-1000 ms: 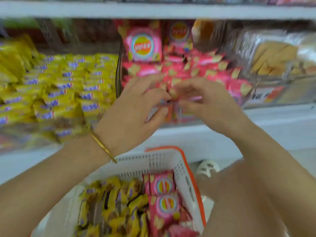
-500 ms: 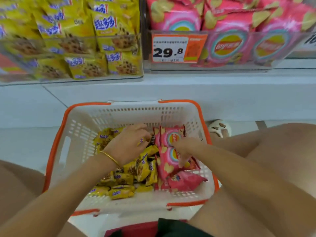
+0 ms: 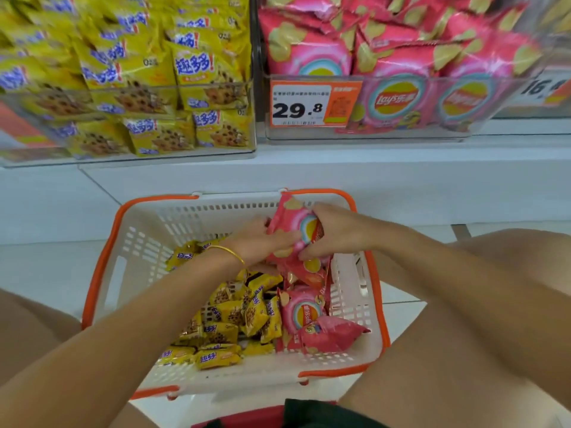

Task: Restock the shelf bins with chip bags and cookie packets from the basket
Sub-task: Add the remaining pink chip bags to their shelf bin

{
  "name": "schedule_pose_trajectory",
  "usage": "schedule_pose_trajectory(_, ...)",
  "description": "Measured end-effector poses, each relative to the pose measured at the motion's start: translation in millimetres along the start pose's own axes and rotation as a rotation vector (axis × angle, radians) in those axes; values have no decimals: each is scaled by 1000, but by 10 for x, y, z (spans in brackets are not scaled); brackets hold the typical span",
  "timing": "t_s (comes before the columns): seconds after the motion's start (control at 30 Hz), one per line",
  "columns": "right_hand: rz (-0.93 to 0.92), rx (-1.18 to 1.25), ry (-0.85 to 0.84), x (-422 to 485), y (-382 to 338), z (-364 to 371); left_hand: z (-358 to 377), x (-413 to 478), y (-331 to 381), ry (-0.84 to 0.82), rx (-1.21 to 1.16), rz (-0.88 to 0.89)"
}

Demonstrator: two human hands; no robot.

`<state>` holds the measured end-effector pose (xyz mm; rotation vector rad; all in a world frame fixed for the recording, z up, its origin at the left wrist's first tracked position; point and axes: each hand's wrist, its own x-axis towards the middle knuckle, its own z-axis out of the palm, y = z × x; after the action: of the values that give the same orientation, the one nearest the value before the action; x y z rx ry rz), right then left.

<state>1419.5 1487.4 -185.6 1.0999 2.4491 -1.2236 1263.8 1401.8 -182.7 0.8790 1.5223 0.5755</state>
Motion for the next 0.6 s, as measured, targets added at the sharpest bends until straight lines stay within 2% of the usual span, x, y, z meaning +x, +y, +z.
schedule_pose_trajectory(0.17,74,247,65,-533,-32,-563,-71,-193,615,-54,161,165)
schedule_pose_trajectory(0.27,-44,436,48,-879,-33,-810,-82,-364,1119,-134,183,268)
schedule_pose_trajectory(0.33,-109,585,115,-1094,-94,-967,-44,-481,1489,-143,216,347)
schedule_pose_trajectory(0.47,-161,806,491,-1423,-179,-1471,66,-627,2199,-29,114,538)
schedule_pose_trajectory(0.6,-113,1029,784,-1429,-136,-2040,63,-421,2676,245,153,696)
